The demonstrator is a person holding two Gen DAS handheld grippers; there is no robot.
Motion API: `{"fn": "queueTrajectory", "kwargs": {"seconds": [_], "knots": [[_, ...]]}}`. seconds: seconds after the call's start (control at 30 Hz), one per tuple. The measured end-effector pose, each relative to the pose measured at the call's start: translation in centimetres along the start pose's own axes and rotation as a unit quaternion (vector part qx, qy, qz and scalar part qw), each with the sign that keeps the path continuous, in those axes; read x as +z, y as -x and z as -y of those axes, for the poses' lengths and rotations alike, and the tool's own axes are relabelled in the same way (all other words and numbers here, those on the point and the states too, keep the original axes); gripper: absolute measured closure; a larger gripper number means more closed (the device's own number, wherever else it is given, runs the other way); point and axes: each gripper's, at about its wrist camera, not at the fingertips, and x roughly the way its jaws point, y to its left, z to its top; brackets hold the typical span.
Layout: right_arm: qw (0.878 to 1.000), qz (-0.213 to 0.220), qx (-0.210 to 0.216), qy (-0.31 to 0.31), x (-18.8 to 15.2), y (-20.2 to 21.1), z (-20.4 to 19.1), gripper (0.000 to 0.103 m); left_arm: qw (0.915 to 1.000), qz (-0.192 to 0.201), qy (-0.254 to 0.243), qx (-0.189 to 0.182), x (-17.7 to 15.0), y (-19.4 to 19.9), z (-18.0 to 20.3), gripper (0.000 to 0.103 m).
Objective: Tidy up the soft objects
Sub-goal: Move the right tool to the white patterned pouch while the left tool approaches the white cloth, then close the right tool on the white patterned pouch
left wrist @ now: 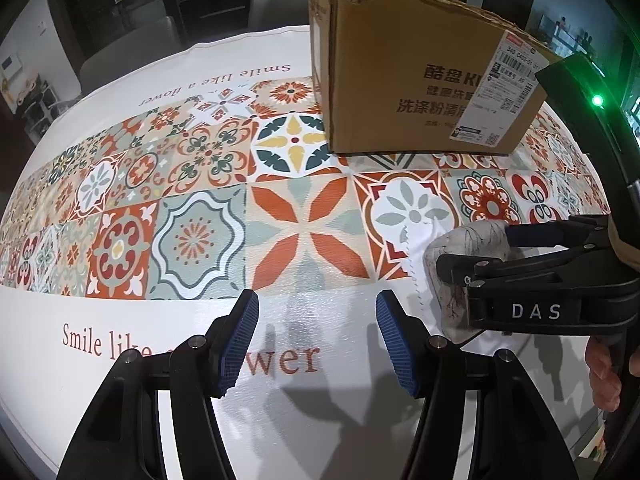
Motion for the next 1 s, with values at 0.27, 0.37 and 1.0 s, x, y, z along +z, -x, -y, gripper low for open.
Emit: {"fn": "queueTrajectory", "kwargs": {"seconds": [0.27,0.37,1.0], "knots": [[1.000,0.013,0.005,0.003,-0.7,0.7,1.2,0.039,0.9999,-0.002,-0.011,-0.004,0.1,-0.1,1.0,0.043],[1.000,0.019,0.006,0.005,-1.0,1.1,1.7,0.049,0.9999,-0.002,-0.013,-0.006,0.2,-0.2,1.3,0.043],[0.998,0.056,0.029,-0.021,-2.5,3.7,4.2,0.081,0.9979,0.004,-0.048,-0.043,0.4,-0.6,4.7,0.043]]}}
